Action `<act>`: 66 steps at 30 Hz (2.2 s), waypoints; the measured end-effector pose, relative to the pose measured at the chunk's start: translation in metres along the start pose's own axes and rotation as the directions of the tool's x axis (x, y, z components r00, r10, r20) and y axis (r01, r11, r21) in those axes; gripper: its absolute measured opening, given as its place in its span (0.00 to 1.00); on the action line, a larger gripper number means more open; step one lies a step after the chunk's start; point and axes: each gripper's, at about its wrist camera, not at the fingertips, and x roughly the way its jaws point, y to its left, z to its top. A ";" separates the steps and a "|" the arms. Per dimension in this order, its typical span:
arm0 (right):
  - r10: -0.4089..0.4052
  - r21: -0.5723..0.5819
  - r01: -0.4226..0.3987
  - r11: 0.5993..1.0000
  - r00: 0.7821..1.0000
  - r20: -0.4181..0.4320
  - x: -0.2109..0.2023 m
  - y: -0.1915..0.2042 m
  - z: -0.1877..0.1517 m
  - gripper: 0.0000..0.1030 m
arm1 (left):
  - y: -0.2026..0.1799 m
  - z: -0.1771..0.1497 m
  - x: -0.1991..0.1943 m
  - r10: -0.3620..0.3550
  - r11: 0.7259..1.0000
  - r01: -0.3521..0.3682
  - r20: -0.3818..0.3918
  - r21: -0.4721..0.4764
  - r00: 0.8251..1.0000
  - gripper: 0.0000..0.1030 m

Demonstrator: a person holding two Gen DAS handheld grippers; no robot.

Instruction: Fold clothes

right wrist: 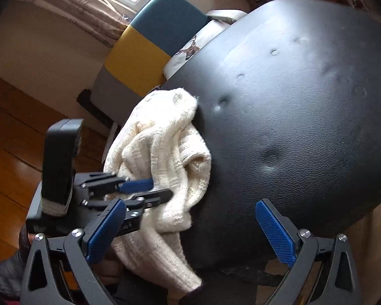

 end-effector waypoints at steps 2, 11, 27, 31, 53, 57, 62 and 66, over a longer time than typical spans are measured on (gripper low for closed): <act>-0.015 0.008 0.015 1.000 1.000 0.005 0.001 -0.002 0.000 1.00 | 0.023 -0.006 -0.012 -0.103 0.990 0.108 0.060 -0.088 0.993 0.07; -0.036 -0.023 0.037 0.999 0.999 0.026 0.004 0.012 0.000 1.00 | 0.142 -0.056 -0.091 -0.267 0.867 0.406 0.418 -0.289 0.868 0.07; 0.013 -0.183 -0.032 0.983 0.994 -0.106 0.055 0.082 -0.001 1.00 | 0.397 -0.291 -0.136 0.214 0.437 0.285 0.406 -0.853 0.888 0.08; 0.002 -0.261 -0.042 0.964 0.988 -0.152 0.074 0.111 0.000 1.00 | 0.410 -0.329 -0.116 0.173 0.345 0.321 0.396 -0.882 0.902 0.10; -0.319 -0.614 0.141 0.776 0.929 -0.189 0.208 0.192 0.006 1.00 | 0.359 -0.282 -0.058 0.342 0.502 -0.122 0.067 -0.856 0.937 0.20; -0.321 -0.616 0.139 0.775 0.927 -0.195 0.219 0.185 0.009 0.94 | 0.373 -0.270 -0.053 0.394 0.486 -0.203 0.006 -0.850 0.919 0.10; -0.406 -0.644 0.238 0.727 0.905 -0.125 0.203 0.174 0.019 0.39 | 0.401 -0.258 -0.057 0.423 0.467 -0.242 -0.025 -0.851 0.906 0.09; -0.479 -0.556 0.354 0.752 0.873 -0.092 0.179 0.127 0.040 0.39 | 0.425 -0.247 -0.069 0.420 0.446 -0.207 -0.001 -0.871 0.908 0.09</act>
